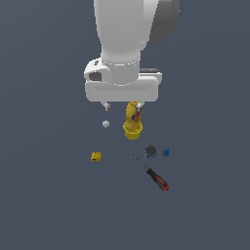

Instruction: Pick up a designated object from a clutter of objects.

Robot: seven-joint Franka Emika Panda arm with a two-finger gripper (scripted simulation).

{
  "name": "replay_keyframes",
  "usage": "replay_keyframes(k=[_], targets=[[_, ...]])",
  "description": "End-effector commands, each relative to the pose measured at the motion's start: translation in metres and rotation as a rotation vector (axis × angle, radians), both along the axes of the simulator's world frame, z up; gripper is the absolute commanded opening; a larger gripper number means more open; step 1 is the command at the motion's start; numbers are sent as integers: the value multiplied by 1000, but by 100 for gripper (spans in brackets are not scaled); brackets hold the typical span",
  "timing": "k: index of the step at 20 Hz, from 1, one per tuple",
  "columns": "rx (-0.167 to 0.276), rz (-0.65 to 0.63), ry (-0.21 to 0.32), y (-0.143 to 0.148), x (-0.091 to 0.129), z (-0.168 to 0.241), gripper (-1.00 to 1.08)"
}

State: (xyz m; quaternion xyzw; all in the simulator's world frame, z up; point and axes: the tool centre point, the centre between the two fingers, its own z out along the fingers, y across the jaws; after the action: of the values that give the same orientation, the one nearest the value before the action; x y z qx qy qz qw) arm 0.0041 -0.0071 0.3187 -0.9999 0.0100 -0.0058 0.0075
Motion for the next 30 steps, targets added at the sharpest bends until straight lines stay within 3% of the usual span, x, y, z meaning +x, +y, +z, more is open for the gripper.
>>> replay_keyframes(k=[1, 19, 30], targets=[[0, 0, 0, 0, 0, 0, 100], [12, 57, 11, 16, 1, -13, 100], [-7, 177, 11, 30, 28, -49, 100]])
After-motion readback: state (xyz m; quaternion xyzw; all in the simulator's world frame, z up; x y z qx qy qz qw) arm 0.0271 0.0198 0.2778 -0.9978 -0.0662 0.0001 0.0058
